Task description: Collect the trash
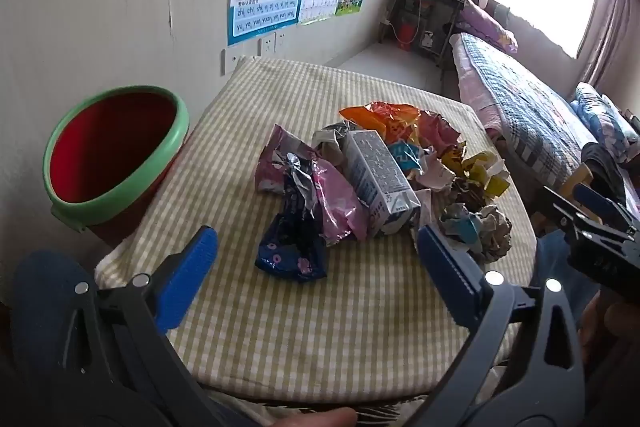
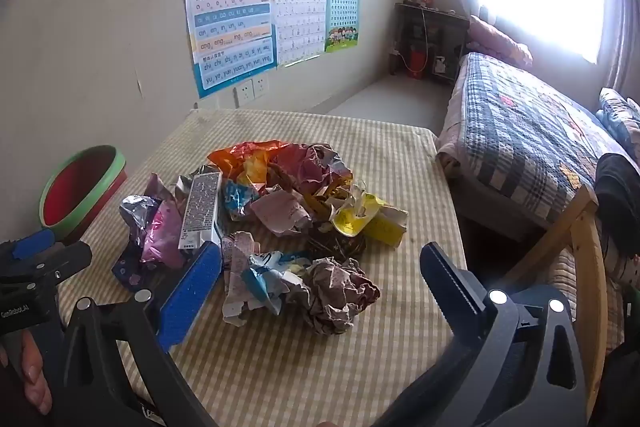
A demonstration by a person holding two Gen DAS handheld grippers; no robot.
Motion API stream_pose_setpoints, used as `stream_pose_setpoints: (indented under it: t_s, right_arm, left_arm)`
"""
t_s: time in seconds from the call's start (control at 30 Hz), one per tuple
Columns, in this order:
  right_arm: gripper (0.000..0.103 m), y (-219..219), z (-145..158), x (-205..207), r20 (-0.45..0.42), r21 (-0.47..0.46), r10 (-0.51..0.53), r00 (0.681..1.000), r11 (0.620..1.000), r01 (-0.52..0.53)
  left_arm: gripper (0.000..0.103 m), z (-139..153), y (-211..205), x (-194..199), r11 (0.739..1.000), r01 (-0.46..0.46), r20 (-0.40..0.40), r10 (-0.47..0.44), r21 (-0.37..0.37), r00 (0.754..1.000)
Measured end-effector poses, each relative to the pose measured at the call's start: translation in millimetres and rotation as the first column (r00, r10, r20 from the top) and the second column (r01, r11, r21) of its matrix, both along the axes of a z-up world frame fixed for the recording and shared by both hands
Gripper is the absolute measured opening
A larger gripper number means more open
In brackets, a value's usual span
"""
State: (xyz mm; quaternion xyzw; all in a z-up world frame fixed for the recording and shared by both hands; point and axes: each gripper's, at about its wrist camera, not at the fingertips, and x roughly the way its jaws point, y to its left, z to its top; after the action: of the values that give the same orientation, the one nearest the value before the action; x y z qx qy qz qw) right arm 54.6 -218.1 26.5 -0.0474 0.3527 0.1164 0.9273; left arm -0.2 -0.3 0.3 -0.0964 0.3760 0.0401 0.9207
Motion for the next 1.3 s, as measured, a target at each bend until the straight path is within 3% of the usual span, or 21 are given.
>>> stream_pose_setpoints:
  t_s: [0.17,0.37,1.3]
  right_arm:
    - [0.096,-1,-1,0,-0.003,0.009,-0.001,1.000,1.000,0.001]
    - [0.096,-1,-7,1,-0.010,0.009,0.002,1.000,1.000,-0.002]
    - [0.096,0,1,0,-0.011,0.005,0.002,1.000,1.000,-0.002]
  left_arm:
    - [0.098,5,-16,0,0.999,0.010,-0.001,-0.010,0.052,1.000]
    - [0.098,4,-5,-1,1.000,0.019,0.020,-0.019,-0.002,1.000]
    - [0.098,5,-5,-2,1.000,0.016,0.027,-0.017,0.018,0.999]
